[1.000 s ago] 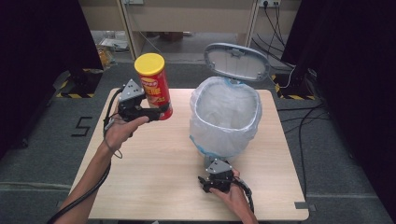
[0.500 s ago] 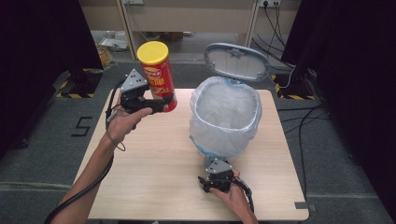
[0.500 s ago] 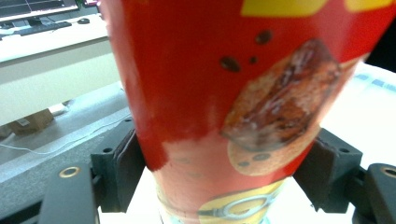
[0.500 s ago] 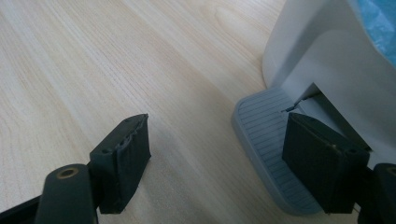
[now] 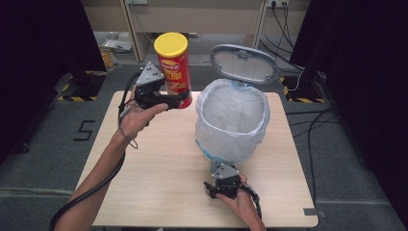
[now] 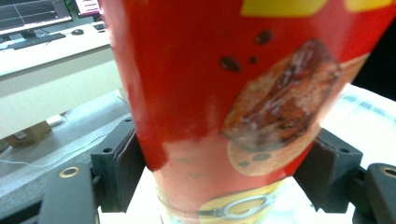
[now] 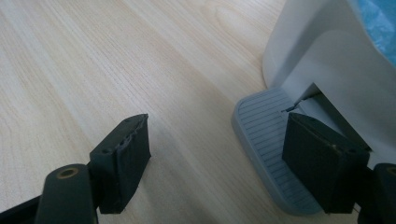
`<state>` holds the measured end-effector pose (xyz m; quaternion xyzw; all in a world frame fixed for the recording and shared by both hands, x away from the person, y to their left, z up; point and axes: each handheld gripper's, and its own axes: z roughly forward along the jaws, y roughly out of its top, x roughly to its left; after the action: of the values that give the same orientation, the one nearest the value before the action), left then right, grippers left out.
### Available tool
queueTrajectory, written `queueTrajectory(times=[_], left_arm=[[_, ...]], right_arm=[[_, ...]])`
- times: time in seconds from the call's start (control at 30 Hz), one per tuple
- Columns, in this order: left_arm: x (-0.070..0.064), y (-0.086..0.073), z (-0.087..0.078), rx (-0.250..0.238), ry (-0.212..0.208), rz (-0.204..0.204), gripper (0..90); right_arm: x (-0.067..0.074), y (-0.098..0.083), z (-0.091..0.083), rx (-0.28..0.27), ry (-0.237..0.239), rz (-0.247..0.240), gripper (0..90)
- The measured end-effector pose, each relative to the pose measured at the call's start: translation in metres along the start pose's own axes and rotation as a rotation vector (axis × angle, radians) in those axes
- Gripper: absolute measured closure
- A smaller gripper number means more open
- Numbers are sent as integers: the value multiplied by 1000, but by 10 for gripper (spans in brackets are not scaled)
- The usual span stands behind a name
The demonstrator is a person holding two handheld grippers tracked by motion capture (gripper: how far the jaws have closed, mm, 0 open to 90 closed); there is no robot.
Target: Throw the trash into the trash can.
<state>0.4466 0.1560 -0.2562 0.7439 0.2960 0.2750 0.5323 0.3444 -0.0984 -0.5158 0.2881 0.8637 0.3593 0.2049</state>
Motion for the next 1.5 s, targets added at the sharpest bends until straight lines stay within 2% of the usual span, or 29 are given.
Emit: queueTrajectory(times=[0.1,0.2,0.3,0.37,0.5,0.63,0.9,0.97,1.2,1.3,1.5], left_arm=[[-2,4,3,3,-3,8,243],[-5,10,6,-6,-7,-3,243],[-7,15,8,-7,-7,13,243],[-7,19,9,-16,-8,2,243],[-10,25,12,-15,-12,8,243],[-18,29,16,-10,-24,26,243],[-35,34,30,0,-58,36,243],[-39,35,34,8,-60,52,243],[-50,39,47,10,-89,47,243],[-58,41,52,20,-98,69,243],[-72,42,62,33,-130,83,242]], right_arm=[[0,0,0,0,0,0,233],[0,0,0,-1,1,0,233],[0,0,0,-3,-1,-5,233],[0,0,0,-2,-2,-9,233],[0,0,0,-3,2,-1,233],[0,-1,0,-6,8,8,233],[-1,0,0,-4,9,8,233],[-1,-1,0,-6,10,6,233],[-1,-2,0,-14,15,11,233],[-1,-1,0,-10,14,7,233],[-1,-1,0,-10,15,8,233]])
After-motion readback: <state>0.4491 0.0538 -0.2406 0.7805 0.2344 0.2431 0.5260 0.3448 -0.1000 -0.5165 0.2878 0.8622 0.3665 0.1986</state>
